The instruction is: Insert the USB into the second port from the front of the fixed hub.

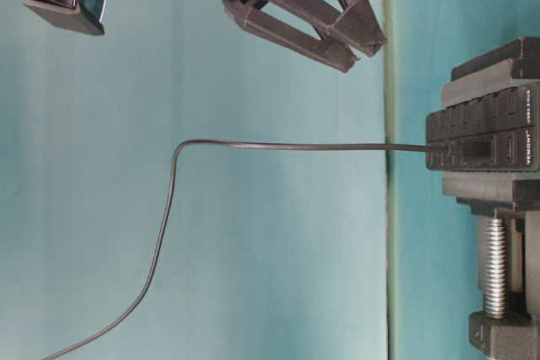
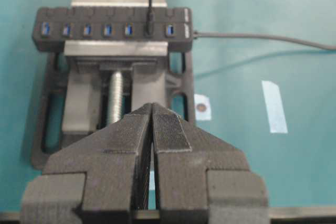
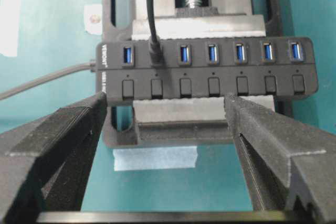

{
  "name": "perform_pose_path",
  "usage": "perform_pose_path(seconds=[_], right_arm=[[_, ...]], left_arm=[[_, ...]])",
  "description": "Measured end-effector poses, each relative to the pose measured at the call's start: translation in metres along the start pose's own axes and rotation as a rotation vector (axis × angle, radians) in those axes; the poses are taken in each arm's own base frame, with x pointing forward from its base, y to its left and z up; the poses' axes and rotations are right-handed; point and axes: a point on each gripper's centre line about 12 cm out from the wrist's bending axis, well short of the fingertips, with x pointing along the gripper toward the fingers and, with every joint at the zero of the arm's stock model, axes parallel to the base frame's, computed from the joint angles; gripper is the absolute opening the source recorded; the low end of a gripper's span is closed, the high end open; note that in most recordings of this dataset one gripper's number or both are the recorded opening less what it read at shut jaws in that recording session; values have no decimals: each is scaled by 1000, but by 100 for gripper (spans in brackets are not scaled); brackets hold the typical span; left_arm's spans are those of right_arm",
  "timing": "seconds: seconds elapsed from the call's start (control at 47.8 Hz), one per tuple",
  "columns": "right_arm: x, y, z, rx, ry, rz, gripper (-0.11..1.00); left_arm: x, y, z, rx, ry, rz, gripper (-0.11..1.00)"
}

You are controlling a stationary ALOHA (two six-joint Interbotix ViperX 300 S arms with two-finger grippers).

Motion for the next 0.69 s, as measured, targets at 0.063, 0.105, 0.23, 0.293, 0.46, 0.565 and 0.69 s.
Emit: perform_pose_path(seconds=[0.063,0.105,0.23,0.293,0.46,0.565,0.69], right_arm=[[0,0,0,-1,-2,0,86],[0,0,1,0,-3,0,86],[0,0,0,0,-2,0,86],[0,0,0,-1,-2,0,86],[0,0,0,0,-2,0,86],[0,0,0,0,0,0,86],[0,0,-2,0,-2,0,86]], left_arm=[[0,0,0,-2,-3,0,0],[0,0,0,-2,-2,0,0],[0,0,0,0,0,0,0],[0,0,0,-2,-2,0,0],[0,0,0,-2,-3,0,0],[0,0,0,-2,-2,0,0],[0,0,0,-2,-3,0,0]])
